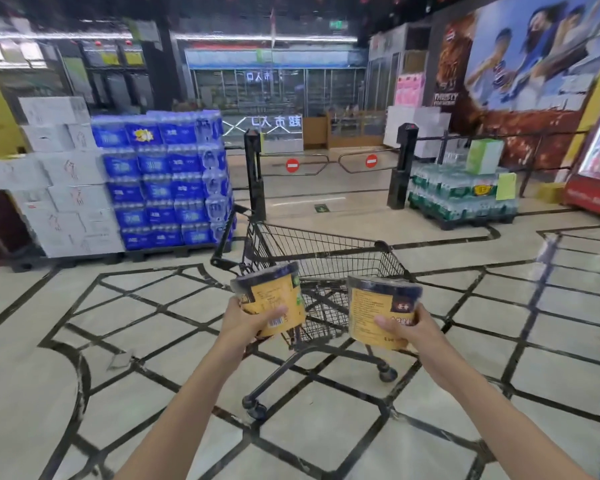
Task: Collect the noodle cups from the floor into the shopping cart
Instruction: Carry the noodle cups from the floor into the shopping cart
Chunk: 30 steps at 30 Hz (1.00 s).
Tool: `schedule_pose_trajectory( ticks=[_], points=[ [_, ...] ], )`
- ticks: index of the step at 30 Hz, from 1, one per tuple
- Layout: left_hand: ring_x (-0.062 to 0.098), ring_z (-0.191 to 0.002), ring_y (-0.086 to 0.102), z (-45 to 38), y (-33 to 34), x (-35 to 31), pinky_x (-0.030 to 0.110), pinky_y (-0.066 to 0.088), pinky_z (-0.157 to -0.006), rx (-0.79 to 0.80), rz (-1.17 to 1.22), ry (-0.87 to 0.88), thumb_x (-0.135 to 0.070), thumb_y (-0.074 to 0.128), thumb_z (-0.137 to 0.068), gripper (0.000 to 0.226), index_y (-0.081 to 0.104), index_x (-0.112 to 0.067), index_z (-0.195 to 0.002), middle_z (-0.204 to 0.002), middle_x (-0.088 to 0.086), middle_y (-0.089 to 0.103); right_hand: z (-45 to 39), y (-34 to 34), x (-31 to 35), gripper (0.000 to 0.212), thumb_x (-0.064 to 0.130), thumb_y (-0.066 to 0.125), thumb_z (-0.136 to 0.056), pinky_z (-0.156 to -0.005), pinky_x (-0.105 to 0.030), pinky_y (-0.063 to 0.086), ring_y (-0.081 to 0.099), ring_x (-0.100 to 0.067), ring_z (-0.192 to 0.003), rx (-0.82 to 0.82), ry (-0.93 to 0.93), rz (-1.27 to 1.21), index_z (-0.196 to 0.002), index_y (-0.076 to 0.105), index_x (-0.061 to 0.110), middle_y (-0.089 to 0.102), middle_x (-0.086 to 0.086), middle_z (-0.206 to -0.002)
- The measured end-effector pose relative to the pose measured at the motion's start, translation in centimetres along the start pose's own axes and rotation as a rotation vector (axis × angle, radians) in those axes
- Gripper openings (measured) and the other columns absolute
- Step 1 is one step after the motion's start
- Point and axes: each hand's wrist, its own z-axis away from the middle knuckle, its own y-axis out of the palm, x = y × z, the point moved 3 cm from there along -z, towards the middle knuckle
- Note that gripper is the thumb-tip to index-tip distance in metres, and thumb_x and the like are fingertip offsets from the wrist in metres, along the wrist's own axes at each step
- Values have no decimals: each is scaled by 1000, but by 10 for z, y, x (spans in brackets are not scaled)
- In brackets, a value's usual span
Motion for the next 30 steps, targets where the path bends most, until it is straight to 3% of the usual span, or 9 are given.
schedule_pose_trajectory(
  ticks=[3, 7, 10, 12, 17, 20, 25, 28, 30],
  points=[
    [21, -95, 65, -65, 17, 0, 34, 52, -75, 16, -42, 4, -27, 87, -61, 55, 51, -21, -102, -103, 0, 67, -71, 4, -4, 109, 65, 87, -26, -71, -24, 50, 67, -17, -98, 16, 42, 26, -119, 53, 19, 69, 0, -111],
    [17, -96, 65, -156, 37, 8, 40, 51, -90, 11, -76, -4, -38, 85, -55, 67, 54, -18, -111, -102, -3, 68, -178, 12, -21, 105, 67, 87, -25, -91, -38, 50, 66, -17, -101, 45, 84, 52, -115, 56, 23, 70, 4, -109],
    [14, -92, 64, -229, 52, 15, 37, 49, -90, 20, -84, -40, -43, 82, -50, 67, 55, -18, -106, -98, -4, 68, -259, 19, -33, 77, 43, 87, -46, -83, -29, 48, 63, -12, -98, 94, 98, 81, -112, 54, 21, 69, 4, -107],
    [16, -92, 62, -278, 62, 18, 37, 46, -94, -3, -96, -73, -40, 85, -53, 60, 51, -21, -99, -95, -5, 66, -309, 19, -40, 81, 38, 87, -48, -73, -21, 43, 61, -11, -100, 113, 101, 101, -119, 51, 20, 67, 4, -109],
    [19, -93, 66, -401, 78, 29, 37, 54, -84, -52, -113, -151, -43, 88, -44, 77, 57, -14, -108, -100, 1, 69, -438, 18, -55, 94, 43, 90, -44, -91, -31, 41, 59, -17, -108, 127, 159, 110, -124, 44, 24, 63, 3, -115],
    [19, -100, 63, -465, 85, 43, 23, 48, -72, -81, -90, -188, -25, 90, -56, 68, 56, -14, -114, -104, -1, 67, -505, 28, -71, 93, 39, 90, -47, -85, -28, 43, 59, -16, -107, 141, 198, 133, -127, 46, 22, 64, 2, -117],
    [17, -106, 53, -566, 108, 92, 27, 45, -82, -96, -61, -276, -15, 91, -54, 87, 40, -22, -124, -110, -1, 59, -598, 47, -118, 75, 20, 91, -53, -85, -27, 43, 56, 2, -91, 125, 269, 150, -111, 45, 35, 61, 16, -98],
    [17, -106, 53, -615, 125, 127, 37, 41, -99, -100, -106, -319, -16, 92, -52, 93, 40, -17, -128, -101, -6, 56, -640, 56, -155, 88, 22, 95, -46, -88, -30, 45, 59, -9, -99, 30, 322, 203, -118, 45, 29, 62, 10, -104],
    [14, -98, 51, -638, 137, 150, 32, 42, -94, -107, -112, -345, -11, 91, -56, 88, 39, -16, -125, -99, -5, 53, -663, 62, -179, 95, 26, 96, -41, -93, -32, 45, 57, -13, -104, 4, 352, 239, -120, 44, 26, 60, 8, -106]
  ],
)
